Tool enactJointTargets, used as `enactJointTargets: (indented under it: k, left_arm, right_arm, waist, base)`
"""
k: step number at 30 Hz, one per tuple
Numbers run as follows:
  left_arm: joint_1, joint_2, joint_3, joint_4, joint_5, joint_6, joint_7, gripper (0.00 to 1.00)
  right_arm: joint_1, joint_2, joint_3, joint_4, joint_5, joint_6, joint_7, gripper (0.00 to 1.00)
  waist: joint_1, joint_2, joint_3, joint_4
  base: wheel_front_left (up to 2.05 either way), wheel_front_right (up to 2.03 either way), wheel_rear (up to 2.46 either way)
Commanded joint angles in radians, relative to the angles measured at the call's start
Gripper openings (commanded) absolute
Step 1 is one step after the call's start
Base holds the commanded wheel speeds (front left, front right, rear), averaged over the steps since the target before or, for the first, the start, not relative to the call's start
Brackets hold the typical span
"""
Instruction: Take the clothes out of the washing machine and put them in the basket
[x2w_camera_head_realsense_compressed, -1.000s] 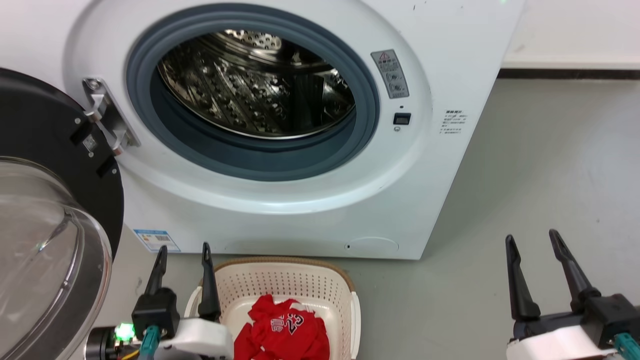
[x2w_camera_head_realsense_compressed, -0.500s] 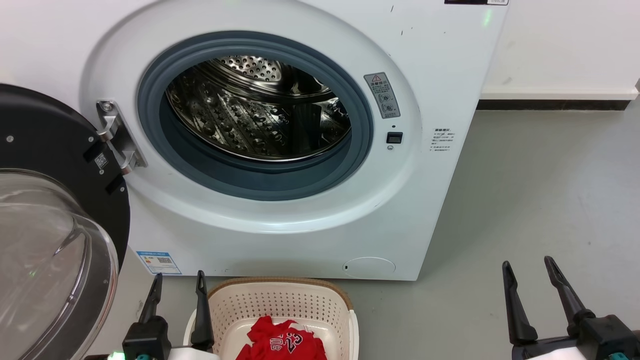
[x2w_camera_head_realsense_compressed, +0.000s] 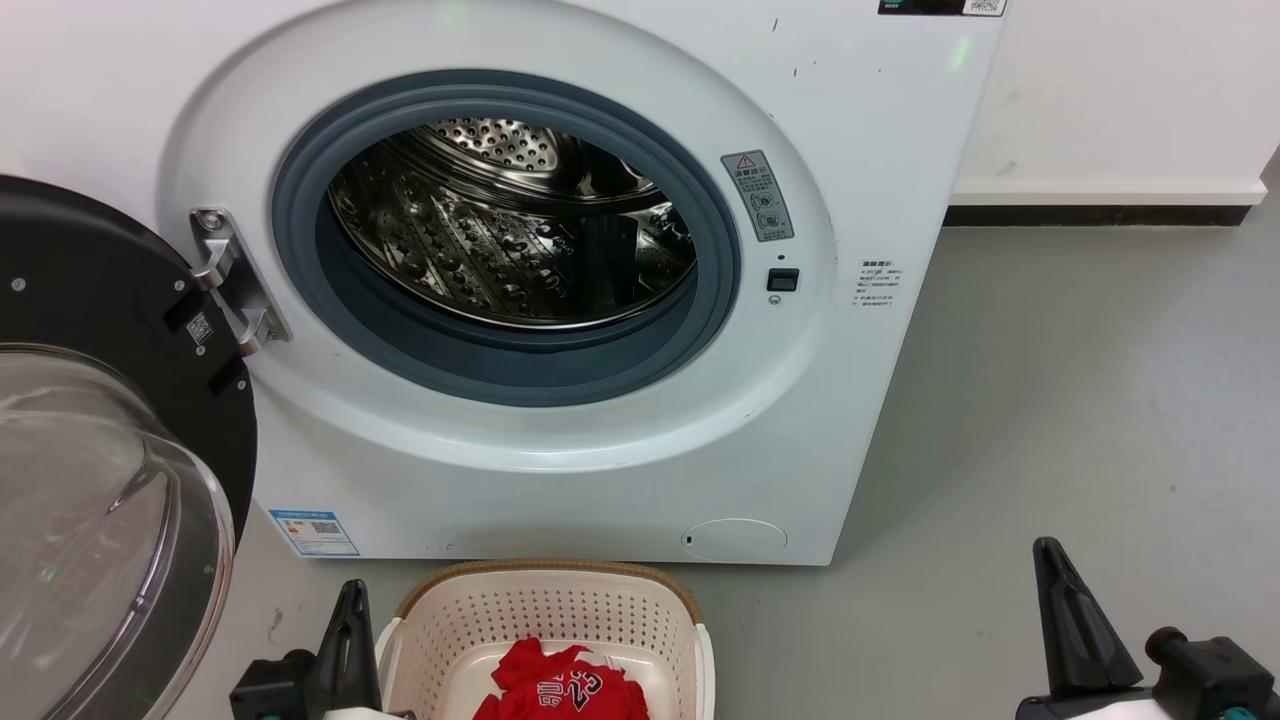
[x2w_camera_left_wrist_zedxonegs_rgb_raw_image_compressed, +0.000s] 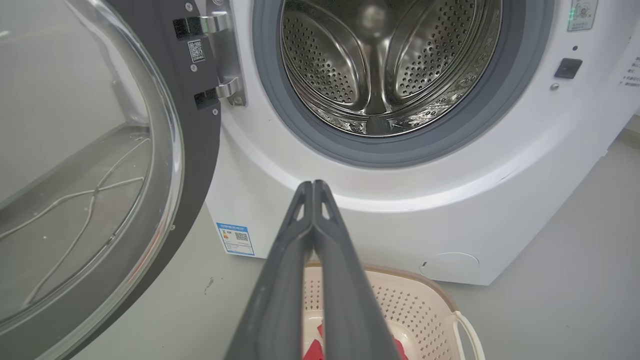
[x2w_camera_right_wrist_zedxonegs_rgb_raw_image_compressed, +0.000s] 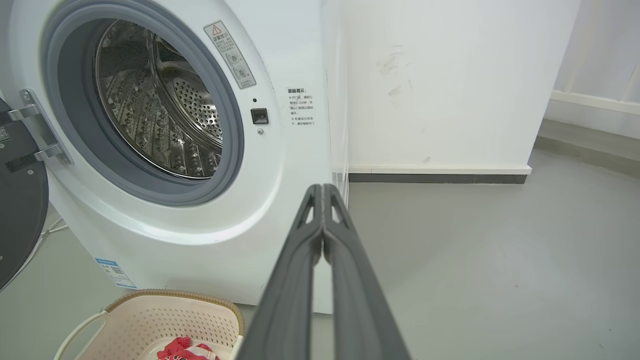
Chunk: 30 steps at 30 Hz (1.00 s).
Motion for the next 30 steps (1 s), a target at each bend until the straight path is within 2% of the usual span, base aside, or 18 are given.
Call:
enactJointTargets:
  k: [1, 15, 30]
  left_arm:
    - [-0.026, -0.001, 0.010, -0.009, -0.042, -0.007, 0.009, 0.00]
    - [-0.059, -0.005, 0.030, 0.001, -0.318, -0.046, 0.069, 0.00]
    - [-0.094, -0.008, 0.052, 0.016, -0.565, -0.080, 0.127, 0.00]
  right_arm:
    - [-0.011, -0.006, 0.001, -0.009, 0.049, 0.000, 0.007, 0.00]
    - [-0.064, -0.023, 0.005, 0.034, 0.347, 0.000, 0.058, 0.00]
    - [-0.107, -0.032, 0.003, 0.068, 0.610, 0.000, 0.108, 0.00]
  waist:
    - [0.0000, -0.0001, 0.000, 0.000]
    - [0.0000, -0.0001, 0.002, 0.000]
    - [0.0000, -0.0001, 0.003, 0.000]
  base:
    - [0.00, 0.00, 0.00]
    - [0.00, 0.00, 0.00]
    - [0.00, 0.00, 0.00]
